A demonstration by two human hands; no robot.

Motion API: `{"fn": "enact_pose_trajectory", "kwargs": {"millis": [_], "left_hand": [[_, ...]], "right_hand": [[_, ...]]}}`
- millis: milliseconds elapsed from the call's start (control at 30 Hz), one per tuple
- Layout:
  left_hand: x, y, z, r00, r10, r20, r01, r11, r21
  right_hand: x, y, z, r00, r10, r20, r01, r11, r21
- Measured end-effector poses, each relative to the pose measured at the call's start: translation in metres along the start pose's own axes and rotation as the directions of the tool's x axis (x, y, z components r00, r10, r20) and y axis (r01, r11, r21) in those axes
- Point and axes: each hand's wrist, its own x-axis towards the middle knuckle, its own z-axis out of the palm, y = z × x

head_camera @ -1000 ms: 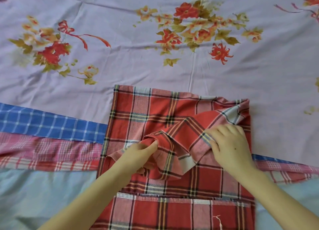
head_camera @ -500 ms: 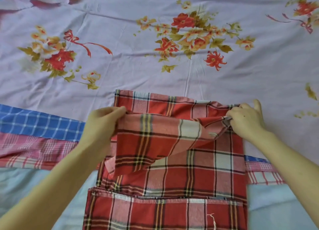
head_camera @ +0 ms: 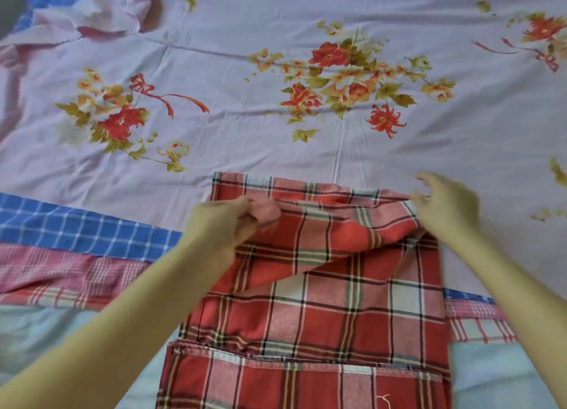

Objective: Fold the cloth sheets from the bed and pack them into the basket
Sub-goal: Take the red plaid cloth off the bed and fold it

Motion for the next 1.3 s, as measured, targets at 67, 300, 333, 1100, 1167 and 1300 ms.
{"fn": "enact_pose_trajectory", "kwargs": {"millis": [67,300,333,1100,1167,1300], "left_hand": [[-0.014,-0.006,0.015,0.993,0.003,0.119,-0.009,0.999,0.053],[-0.017,-0.005,0.018,0.957,0.005,0.289,-0.166,0.827,0.537],[-0.015,-0.001,0.012,0.952,0.047,0.303,-0.218,0.797,0.563],[-0.034,-0.081,-0.062,0.89,0.249,0.381,-0.449,0.342,0.826],[-0.041,-0.083,-0.058,0.898,0.319,0.302,-0.415,0.386,0.824],[-0.041,-0.083,-0.052,0.918,0.37,0.144,-0.298,0.399,0.867]], "right_hand": [[-0.044,-0.036,0.005,0.977,-0.096,0.189,0.009,0.909,0.416],[-0.125,-0.1,0.062,0.962,-0.217,0.167,0.048,0.734,0.677],[-0.125,-0.1,0.06,0.975,-0.2,0.1,0.083,0.741,0.666],[-0.09,-0.114,-0.032,0.941,-0.339,-0.011,0.31,0.846,0.434],[-0.093,-0.122,-0.033,0.935,-0.353,-0.009,0.317,0.827,0.464],[-0.09,-0.125,-0.035,0.937,-0.349,0.009,0.313,0.852,0.421]]}}
